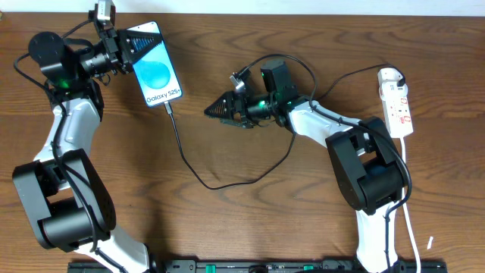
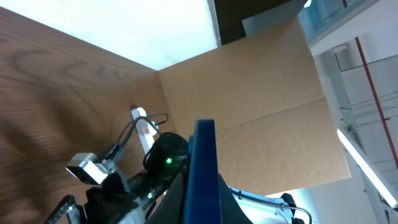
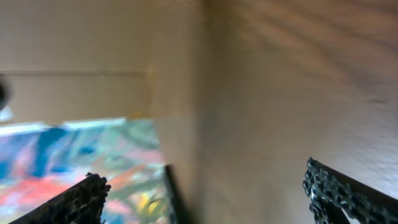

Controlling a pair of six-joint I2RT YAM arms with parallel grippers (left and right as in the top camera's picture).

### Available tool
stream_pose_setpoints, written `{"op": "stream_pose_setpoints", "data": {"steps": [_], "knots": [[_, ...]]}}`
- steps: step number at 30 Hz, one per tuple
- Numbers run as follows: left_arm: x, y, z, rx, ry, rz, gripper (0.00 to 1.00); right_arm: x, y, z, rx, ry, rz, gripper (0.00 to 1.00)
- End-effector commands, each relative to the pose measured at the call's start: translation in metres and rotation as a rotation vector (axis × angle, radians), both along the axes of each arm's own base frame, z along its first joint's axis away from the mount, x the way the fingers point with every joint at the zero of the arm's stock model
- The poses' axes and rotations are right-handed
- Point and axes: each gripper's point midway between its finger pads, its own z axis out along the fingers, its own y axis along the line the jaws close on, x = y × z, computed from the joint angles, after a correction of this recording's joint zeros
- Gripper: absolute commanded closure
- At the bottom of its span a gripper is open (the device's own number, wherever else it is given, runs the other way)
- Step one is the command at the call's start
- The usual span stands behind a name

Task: Plug charger to phone and switch on socket
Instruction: 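Open the right gripper, release the cable and raise it away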

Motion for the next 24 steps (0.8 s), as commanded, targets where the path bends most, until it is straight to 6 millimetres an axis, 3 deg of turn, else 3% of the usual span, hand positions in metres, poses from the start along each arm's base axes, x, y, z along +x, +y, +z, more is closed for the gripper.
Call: {"op": "stream_pose_setpoints", "data": {"steps": [1,7,14,19,24], "knots": [[-0.005,-0.001,0.011,0.017,-0.044,-0.009,0.93,0.025,-0.015,0.003,-0.127,-0.191,-0.088,0.01],[-0.005,-0.001,0.011,0.034,-0.085,-0.008,0.93,0.039,-0.062,0.008,-0.432,-0.275,-0.258,0.01],[-0.001,0.0,0.005,0.042,-0.105,0.004,0.93,0.04,-0.105,0.057,-0.609,-0.391,-0.388,0.01],[0.006,0.003,-0.016,0.024,-0.056,0.032,0.93,0.035,-0.127,0.087,-0.666,-0.446,-0.458,0.01],[0.01,0.004,-0.051,0.004,0.02,0.037,0.93,0.03,-0.143,0.102,-0.72,-0.464,-0.503,0.01]]}}
